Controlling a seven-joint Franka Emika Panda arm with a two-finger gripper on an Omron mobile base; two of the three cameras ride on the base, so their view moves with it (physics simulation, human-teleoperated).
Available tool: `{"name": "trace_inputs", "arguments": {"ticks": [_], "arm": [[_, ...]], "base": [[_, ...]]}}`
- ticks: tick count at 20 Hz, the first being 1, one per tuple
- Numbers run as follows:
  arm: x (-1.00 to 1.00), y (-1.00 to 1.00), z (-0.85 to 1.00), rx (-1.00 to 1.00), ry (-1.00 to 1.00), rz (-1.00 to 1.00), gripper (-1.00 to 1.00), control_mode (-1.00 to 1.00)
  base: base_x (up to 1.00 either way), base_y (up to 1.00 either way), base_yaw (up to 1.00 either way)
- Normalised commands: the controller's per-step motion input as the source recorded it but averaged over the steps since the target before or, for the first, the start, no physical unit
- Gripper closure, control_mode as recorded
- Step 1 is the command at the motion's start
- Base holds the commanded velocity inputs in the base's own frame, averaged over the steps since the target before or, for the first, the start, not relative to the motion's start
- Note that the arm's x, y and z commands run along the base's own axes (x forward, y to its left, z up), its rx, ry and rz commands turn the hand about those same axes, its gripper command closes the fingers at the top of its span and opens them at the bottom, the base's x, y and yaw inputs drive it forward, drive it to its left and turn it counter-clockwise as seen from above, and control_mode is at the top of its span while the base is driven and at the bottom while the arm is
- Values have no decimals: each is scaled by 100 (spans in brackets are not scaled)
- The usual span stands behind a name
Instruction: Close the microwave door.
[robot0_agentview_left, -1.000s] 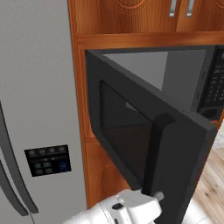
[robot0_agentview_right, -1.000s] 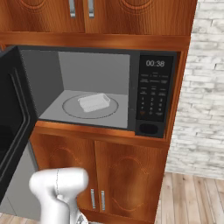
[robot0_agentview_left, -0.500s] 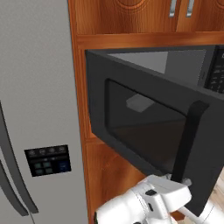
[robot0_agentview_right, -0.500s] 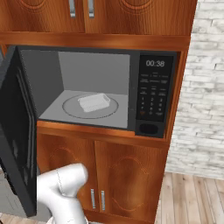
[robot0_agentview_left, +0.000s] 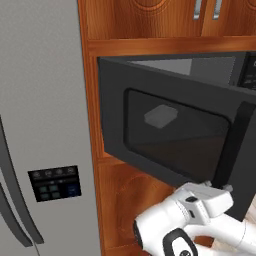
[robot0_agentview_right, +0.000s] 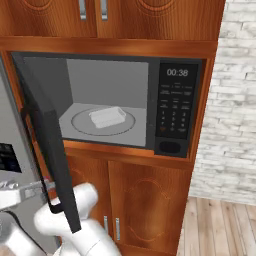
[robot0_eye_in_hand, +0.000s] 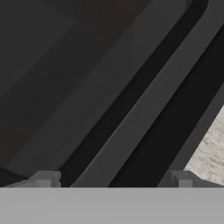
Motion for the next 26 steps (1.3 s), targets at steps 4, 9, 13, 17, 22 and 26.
{"name": "trace_inputs", "arguments": {"ticks": [4, 9, 13, 17, 22, 26], "arm": [[69, -49, -1, 0, 0, 4, -100, -100], [64, -60, 0, 1, -1, 9, -100, -100], [56, -59, 0, 7, -1, 18, -100, -100], [55, -63, 0, 10, 0, 22, -100, -100], [44, -41, 0, 4, 1, 22, -100, -100], [45, -16, 0, 0, 0, 27, -100, -100]], "base": [[0, 0, 0], [0, 0, 0], [0, 0, 0], [0, 0, 0], [0, 0, 0], [0, 0, 0]]}}
